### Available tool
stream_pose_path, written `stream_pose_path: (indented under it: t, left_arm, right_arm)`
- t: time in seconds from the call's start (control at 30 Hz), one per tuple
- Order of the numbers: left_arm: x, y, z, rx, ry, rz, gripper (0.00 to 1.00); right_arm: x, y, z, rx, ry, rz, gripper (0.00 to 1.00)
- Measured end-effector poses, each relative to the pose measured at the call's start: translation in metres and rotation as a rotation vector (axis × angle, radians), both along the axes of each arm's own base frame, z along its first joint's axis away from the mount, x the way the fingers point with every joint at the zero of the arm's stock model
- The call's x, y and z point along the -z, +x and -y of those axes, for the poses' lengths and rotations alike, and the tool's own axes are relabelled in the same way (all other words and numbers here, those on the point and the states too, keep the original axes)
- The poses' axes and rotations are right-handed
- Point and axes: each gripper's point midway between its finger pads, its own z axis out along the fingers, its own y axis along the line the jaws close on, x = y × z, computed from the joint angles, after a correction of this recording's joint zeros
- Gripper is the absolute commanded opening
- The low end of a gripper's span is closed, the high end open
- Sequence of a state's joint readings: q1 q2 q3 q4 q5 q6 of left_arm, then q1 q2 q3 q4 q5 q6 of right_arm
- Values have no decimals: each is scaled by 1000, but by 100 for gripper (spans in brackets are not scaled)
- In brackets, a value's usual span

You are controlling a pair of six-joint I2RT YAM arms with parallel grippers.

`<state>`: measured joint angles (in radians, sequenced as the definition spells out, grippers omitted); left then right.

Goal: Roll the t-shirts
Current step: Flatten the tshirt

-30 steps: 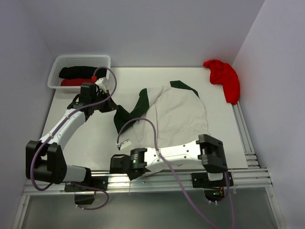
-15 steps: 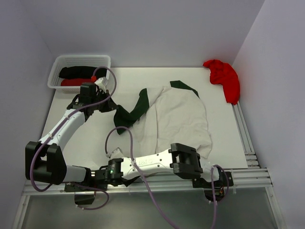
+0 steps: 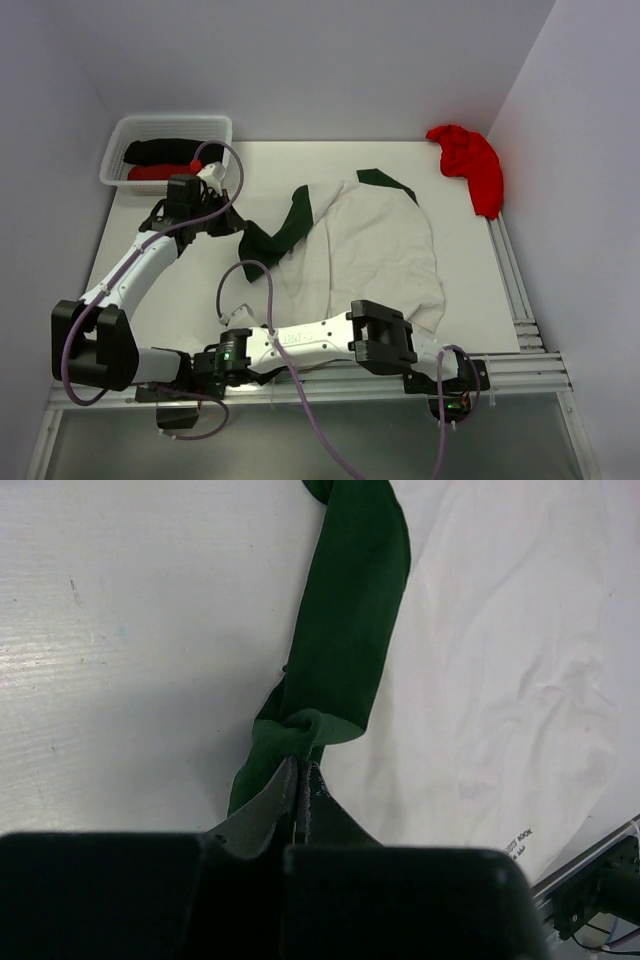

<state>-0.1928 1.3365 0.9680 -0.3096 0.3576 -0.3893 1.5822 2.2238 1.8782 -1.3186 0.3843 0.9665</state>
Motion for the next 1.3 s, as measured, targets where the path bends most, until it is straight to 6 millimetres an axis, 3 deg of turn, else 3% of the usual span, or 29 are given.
stream_pose_path:
  t: [0.57,0.73,0.9,1.0,1.1,1.13,1.23,1.27,1.3]
  left_arm:
    - [-5,1,0,-3,-2,17,0]
    - [-11,-1,-2,-8,-2,33,0]
    - [-18,-2,-3,-14,-3,54,0]
    - [-18,-2,-4,-15,-3,57,0]
    - [-16,-3,-4,-15,-1,50,0]
    - [-16,-3,-4,-15,-1,50,0]
    - [-16,-3,-4,-16,0,49,0]
    - [-15,-3,-4,-16,0,48,1]
    - [-15,-4,-4,-16,0,46,0]
  right_arm:
    - [0,14,4,24,-5,43,47]
    - [9,15,35,24,-87,48,47]
    - [23,14,80,36,-203,54,47]
    - [27,14,89,40,-222,55,48]
    - [26,14,85,40,-193,54,48]
    - [26,14,83,40,-177,54,46]
    - [25,15,76,39,-139,56,22]
    - [25,16,75,41,-130,61,6]
    - [24,17,75,37,-126,64,0]
